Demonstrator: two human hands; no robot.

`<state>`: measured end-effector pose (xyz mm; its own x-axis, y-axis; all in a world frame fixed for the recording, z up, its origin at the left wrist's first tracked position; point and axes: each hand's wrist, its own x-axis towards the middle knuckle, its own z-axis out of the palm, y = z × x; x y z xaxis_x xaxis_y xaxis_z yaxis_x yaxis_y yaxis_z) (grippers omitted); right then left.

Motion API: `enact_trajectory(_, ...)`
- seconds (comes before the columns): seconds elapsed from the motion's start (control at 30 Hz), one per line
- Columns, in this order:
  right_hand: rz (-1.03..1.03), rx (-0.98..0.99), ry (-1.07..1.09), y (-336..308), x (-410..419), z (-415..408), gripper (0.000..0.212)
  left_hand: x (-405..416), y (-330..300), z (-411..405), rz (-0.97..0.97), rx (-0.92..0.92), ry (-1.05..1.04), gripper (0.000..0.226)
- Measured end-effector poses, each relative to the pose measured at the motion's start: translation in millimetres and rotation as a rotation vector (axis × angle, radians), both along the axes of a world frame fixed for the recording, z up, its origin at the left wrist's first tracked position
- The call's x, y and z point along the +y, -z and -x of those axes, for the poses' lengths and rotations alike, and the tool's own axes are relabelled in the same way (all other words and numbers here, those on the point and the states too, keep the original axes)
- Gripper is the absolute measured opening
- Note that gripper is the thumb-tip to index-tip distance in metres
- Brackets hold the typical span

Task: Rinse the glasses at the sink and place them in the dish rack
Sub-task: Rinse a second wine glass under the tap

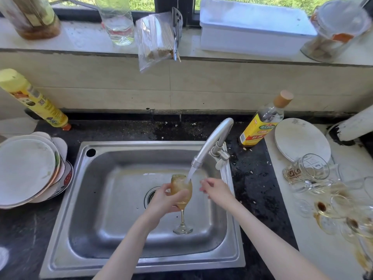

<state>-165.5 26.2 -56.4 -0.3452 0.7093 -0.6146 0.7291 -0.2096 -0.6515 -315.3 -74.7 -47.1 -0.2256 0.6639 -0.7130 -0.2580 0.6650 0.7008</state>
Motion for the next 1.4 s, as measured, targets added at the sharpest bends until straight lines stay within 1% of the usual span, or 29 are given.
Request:
enact_trajectory(0.07, 0.286, 0.141, 0.136, -9, -8, 4, 0.033, 1, -4, 0, 0.110, -0.167, -0.016, 0.043)
enact_trajectory(0.1, 0.362, 0.181, 0.157, -13, -11, 5, 0.032, 0, -5, 0, 0.164, -0.236, -0.020, 0.038)
enact_trajectory(0.2, 0.420, 0.223, 0.152, -17, -20, 6, 0.029, -2, -2, -3, 0.265, -0.400, -0.079, 0.032)
enact_trajectory(0.3, 0.453, 0.250, 0.137, -17, -27, 5, 0.023, -4, 2, -7, 0.261, -0.431, -0.114, 0.036)
enact_trajectory(0.37, 0.473, 0.295, 0.155, -19, -31, 6, 0.018, -3, 1, -8, 0.210, -0.410, -0.141, 0.034)
enact_trajectory(0.47, 0.424, 0.368, 0.196, -21, -34, 13, 0.018, 0, -2, -7, 0.099, -0.312, -0.127, 0.031)
enact_trajectory(0.5, 0.402, 0.397, 0.213, -22, -34, 15, 0.017, 1, -3, -5, 0.065, -0.264, -0.104, 0.034)
enact_trajectory(0.6, 0.385, 0.500, 0.270, -24, -33, 21, 0.018, 4, -8, 0, -0.016, -0.088, -0.036, 0.053)
enact_trajectory(0.63, 0.382, 0.528, 0.279, -24, -32, 21, 0.018, 6, -10, 3, -0.044, -0.040, -0.035, 0.052)
enact_trajectory(0.7, 0.357, 0.598, 0.275, -24, -31, 23, 0.021, 11, -18, 6, -0.096, 0.007, -0.052, 0.040)
enact_trajectory(0.73, 0.339, 0.635, 0.273, -25, -31, 24, 0.023, 13, -21, 7, -0.123, 0.007, -0.054, 0.042)
enact_trajectory(0.8, 0.301, 0.686, 0.299, -26, -32, 24, 0.023, 15, -24, 10, -0.162, 0.018, -0.047, 0.061)
enact_trajectory(0.83, 0.290, 0.696, 0.310, -25, -32, 25, 0.024, 16, -26, 10, -0.180, 0.026, -0.046, 0.065)
enact_trajectory(0.97, 0.267, 0.644, 0.323, -20, -36, 25, 0.034, 13, -30, 5, -0.221, 0.106, -0.057, 0.043)
enact_trajectory(1.1, 0.226, 0.619, 0.246, -23, -41, 23, 0.035, 6, -24, 0, -0.213, 0.195, -0.083, 0.039)
enact_trajectory(1.23, 0.185, 0.629, 0.169, -31, -46, 23, 0.028, 2, -23, -1, -0.253, 0.251, -0.068, 0.034)
enact_trajectory(1.3, 0.159, 0.630, 0.172, -31, -45, 22, 0.025, 1, -26, -1, -0.283, 0.251, -0.045, 0.033)
enact_trajectory(1.4, 0.171, 0.651, 0.208, -29, -42, 20, 0.021, 0, -28, -1, -0.321, 0.226, -0.037, 0.030)
